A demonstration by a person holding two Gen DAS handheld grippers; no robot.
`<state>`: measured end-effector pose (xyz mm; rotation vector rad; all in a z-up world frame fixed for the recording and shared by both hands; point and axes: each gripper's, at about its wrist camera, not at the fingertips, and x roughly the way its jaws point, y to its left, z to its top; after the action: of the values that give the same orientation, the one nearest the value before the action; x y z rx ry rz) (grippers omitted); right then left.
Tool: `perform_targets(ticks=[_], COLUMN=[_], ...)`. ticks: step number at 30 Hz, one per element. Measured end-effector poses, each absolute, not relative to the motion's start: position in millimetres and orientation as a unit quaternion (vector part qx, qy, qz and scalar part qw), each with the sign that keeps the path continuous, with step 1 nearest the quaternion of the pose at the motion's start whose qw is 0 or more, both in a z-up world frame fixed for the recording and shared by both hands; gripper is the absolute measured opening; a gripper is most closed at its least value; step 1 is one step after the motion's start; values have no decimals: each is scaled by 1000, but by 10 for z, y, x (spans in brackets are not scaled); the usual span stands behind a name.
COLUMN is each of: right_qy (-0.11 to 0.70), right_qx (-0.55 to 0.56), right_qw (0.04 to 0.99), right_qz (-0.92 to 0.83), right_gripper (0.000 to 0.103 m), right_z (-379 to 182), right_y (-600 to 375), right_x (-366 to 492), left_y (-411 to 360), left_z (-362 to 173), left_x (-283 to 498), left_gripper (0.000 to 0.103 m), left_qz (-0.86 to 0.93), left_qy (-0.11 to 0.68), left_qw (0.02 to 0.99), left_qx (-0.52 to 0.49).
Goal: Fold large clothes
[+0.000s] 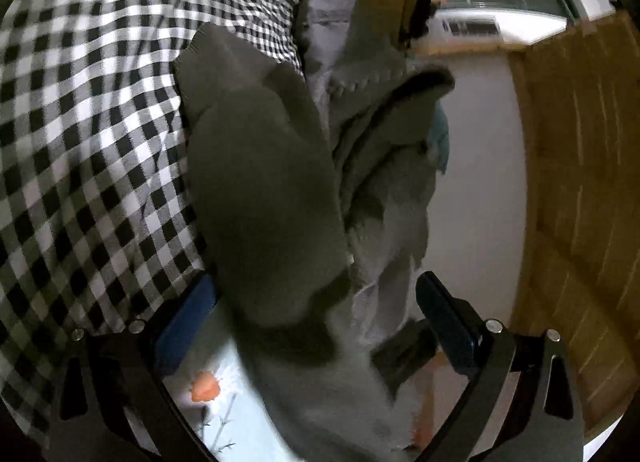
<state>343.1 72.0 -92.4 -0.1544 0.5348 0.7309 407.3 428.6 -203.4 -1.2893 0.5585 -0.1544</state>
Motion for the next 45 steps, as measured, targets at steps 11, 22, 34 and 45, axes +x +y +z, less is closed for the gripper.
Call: perform_targets(ticks=[11,22,34,45], right_qy=[265,288,563,429], right_qx=[-75,123,172,356], right_qw=[894,890,796,779], right_qz=[353,331,137,286], right_gripper=[96,100,100,96], right_z=[-1057,-255,-1376,-1440], right_y=[839,137,-313,-594], right_x=[3258,3886,5004,4805], left_y=[4253,2364,1035,935], left_z=[-1921,-1250,-1936,-1924], left_x=[3984,3820,3511,3476], left_gripper=[8,8,8,8], left_qz=[-73,-166,-204,-186], left_qy=[217,262,337,317], left_qw=[798,946,909,915], left_qx=[-557,-93,137,169])
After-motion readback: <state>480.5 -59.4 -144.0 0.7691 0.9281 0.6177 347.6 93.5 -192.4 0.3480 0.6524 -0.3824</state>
